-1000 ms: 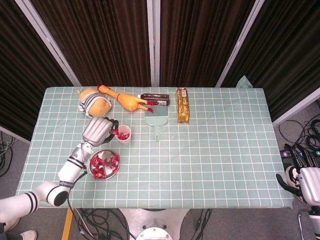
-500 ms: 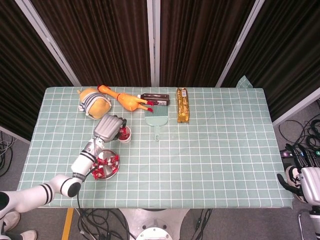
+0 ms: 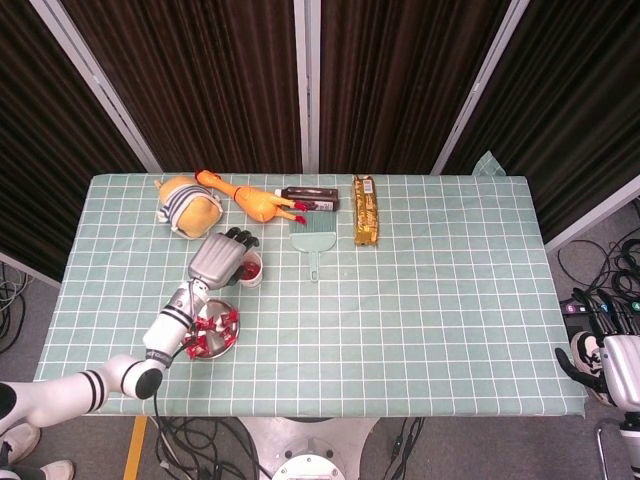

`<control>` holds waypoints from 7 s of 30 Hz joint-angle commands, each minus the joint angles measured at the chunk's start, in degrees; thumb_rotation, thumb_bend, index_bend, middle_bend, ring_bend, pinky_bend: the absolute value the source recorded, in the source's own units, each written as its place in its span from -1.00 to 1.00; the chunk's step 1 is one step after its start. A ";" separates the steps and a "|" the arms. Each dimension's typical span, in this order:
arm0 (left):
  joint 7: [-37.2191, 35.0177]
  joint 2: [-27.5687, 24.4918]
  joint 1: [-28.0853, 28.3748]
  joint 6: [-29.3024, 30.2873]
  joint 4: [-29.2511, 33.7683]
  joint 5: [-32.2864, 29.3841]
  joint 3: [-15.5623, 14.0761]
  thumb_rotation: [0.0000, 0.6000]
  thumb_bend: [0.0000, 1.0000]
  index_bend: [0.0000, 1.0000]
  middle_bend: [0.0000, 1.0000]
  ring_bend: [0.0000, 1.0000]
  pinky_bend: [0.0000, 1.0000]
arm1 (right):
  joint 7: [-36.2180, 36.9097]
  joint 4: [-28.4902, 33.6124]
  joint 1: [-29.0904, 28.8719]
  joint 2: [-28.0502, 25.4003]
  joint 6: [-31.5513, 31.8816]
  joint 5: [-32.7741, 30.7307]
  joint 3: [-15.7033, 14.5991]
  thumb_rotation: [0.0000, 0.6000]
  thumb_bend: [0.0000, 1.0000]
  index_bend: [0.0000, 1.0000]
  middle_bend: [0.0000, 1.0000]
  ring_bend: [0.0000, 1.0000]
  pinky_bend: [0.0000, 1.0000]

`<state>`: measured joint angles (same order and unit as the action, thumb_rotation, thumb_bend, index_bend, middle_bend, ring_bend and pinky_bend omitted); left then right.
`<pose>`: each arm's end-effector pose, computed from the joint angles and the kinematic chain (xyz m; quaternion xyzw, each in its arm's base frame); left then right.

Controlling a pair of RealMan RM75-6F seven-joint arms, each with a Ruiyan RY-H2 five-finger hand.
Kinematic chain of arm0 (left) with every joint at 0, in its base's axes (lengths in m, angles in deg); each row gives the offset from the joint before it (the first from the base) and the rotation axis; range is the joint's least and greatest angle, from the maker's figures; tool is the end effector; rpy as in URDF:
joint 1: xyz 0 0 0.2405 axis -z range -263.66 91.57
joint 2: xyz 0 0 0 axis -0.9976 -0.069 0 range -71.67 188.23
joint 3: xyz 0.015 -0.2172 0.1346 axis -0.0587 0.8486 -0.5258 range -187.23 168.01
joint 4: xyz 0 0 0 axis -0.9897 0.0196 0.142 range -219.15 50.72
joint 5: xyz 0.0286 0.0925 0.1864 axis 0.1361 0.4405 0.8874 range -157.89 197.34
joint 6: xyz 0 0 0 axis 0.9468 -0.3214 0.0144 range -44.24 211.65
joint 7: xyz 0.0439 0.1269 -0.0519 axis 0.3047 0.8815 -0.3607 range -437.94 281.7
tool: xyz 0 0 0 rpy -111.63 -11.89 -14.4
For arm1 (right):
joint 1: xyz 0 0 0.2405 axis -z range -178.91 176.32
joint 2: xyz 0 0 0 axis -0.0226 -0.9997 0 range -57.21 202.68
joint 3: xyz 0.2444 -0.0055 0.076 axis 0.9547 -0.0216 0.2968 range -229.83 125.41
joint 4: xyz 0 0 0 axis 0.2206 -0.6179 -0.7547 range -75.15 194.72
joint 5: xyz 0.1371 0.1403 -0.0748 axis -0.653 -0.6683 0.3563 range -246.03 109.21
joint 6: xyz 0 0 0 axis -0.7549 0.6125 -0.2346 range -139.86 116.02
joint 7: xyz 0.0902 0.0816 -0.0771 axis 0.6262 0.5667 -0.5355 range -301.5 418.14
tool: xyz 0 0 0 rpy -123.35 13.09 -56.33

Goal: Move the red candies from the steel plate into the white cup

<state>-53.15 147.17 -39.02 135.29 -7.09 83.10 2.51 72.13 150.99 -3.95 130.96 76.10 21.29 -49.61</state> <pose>-0.1416 0.3831 -0.0055 -0.7689 -0.2974 -0.3379 0.4541 -0.3165 -0.1684 0.1963 0.5742 -0.4057 0.4379 0.5603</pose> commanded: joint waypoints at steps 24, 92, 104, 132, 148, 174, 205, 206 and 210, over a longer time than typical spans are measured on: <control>-10.75 -9.11 -14.53 8.32 12.15 9.77 -12.41 1.00 -0.59 -0.15 -0.09 -0.39 0.08 | 0.61 -0.36 -1.04 0.68 -0.12 1.71 0.03 1.00 -0.50 -1.00 -0.68 -1.00 -0.77; -12.07 -6.77 -15.70 6.95 5.86 14.33 -10.26 1.00 -0.24 0.27 0.25 0.20 0.69 | -0.30 1.72 -0.69 -0.55 0.33 1.54 -0.16 1.00 -0.50 -1.00 -0.67 -1.00 -0.76; -12.10 -10.77 -9.05 4.69 10.10 12.18 -1.90 1.00 -0.24 0.27 0.25 0.20 0.69 | 0.74 0.64 -0.67 -0.24 0.45 1.51 -0.15 1.00 -0.50 -1.00 -0.67 -1.00 -0.76; 1.47 -2.16 3.12 -5.22 -0.63 -4.80 0.04 1.00 -0.24 -0.02 -0.02 -0.19 0.30 | 2.41 -1.06 -0.08 -0.06 0.64 0.76 -0.21 1.00 -0.50 -1.00 -0.67 -1.00 -0.75; -4.31 -12.59 -5.79 7.41 13.10 0.10 -3.01 1.00 -0.34 -0.23 -0.25 -0.40 0.16 | 2.42 -0.95 -0.66 -0.05 0.47 1.50 0.01 1.00 -0.50 -1.00 -0.67 -1.00 -0.75; -5.86 -8.08 -14.07 5.91 11.74 13.04 -15.31 1.00 -0.52 -0.27 -0.24 -0.40 0.09 | 1.83 -0.21 -1.00 -0.17 0.57 2.01 -0.09 1.00 -0.50 -1.00 -0.67 -1.00 -0.74; -0.87 -6.62 -14.68 2.54 6.21 10.12 -15.25 1.00 -0.51 -0.23 -0.23 -0.40 0.06 | 1.17 0.37 -0.92 -0.29 0.55 1.92 -0.29 1.00 -0.50 -1.00 -0.67 -1.00 -0.74; -0.98 -6.45 -14.64 2.45 6.06 10.26 -15.23 1.00 -0.51 -0.22 -0.23 -0.40 0.06 | 1.16 0.37 -0.94 -0.27 0.52 1.93 -0.30 1.00 -0.50 -1.00 -0.67 -1.00 -0.74; -1.56 -5.53 -14.44 2.31 5.00 10.90 -14.93 1.00 -0.51 -0.20 -0.21 -0.40 0.07 | 1.08 0.30 -1.02 -0.16 0.34 1.90 -0.32 1.00 -0.50 -1.00 -0.67 -1.00 -0.74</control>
<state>-54.57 141.42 -53.51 137.56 -1.86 93.82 -12.52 73.22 151.29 -4.96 130.80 76.45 23.20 -49.92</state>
